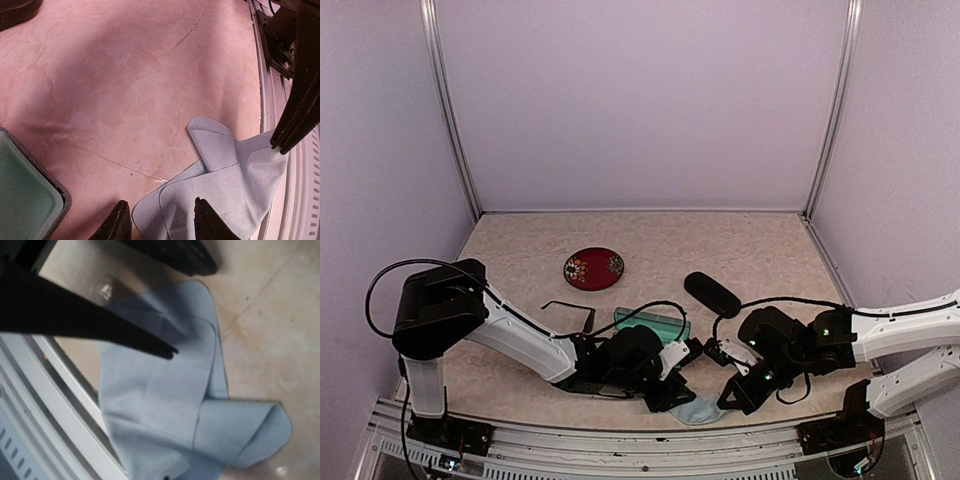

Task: Organize the sunglasses
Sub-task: Set down the glasses cleaning cloth at the center of the board, then pick up the corner of the glasses cleaning cloth from the center of the board.

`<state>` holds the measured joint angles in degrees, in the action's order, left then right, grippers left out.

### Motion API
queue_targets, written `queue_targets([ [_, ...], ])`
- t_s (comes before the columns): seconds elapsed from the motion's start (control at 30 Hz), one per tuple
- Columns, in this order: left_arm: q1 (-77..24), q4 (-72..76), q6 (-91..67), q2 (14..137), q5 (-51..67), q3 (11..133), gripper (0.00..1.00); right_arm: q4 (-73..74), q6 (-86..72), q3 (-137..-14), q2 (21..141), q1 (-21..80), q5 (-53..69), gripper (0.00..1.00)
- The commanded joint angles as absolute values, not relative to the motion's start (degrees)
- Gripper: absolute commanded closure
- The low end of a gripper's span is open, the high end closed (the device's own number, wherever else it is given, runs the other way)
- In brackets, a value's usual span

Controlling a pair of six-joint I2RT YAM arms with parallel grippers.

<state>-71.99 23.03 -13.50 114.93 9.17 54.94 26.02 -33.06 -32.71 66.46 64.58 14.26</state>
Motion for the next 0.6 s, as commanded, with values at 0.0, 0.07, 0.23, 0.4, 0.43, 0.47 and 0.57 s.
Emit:
queue_targets([
  [0.0,-72.4,20.8,-13.8,117.0,9.0,56.4,0.61,25.4,-32.4,-32.4,65.6,64.0,13.9,1.00],
  [0.07,-72.4,20.8,-14.0,117.3,9.0,56.8,0.64,25.6,-32.4,-32.5,65.7,63.9,13.8,1.00],
  [0.23,-72.4,20.9,-14.1,117.4,9.8,57.1,0.75,26.0,-32.3,-32.9,65.3,63.8,13.5,1.00],
  [0.4,-72.4,21.3,-14.2,117.3,10.6,56.4,0.82,25.9,-32.3,-32.6,65.1,63.7,13.4,1.00],
  [0.43,-72.4,21.4,-14.3,117.2,10.7,56.2,0.83,25.8,-32.3,-32.5,65.2,63.7,13.4,1.00],
  [0.47,-72.4,21.5,-14.3,117.1,10.7,56.1,0.84,25.7,-32.3,-32.6,65.2,63.7,13.5,1.00],
  [0.57,-72.4,22.1,-14.6,116.8,10.5,55.7,0.87,25.6,-32.3,-32.6,65.4,63.6,13.6,1.00],
])
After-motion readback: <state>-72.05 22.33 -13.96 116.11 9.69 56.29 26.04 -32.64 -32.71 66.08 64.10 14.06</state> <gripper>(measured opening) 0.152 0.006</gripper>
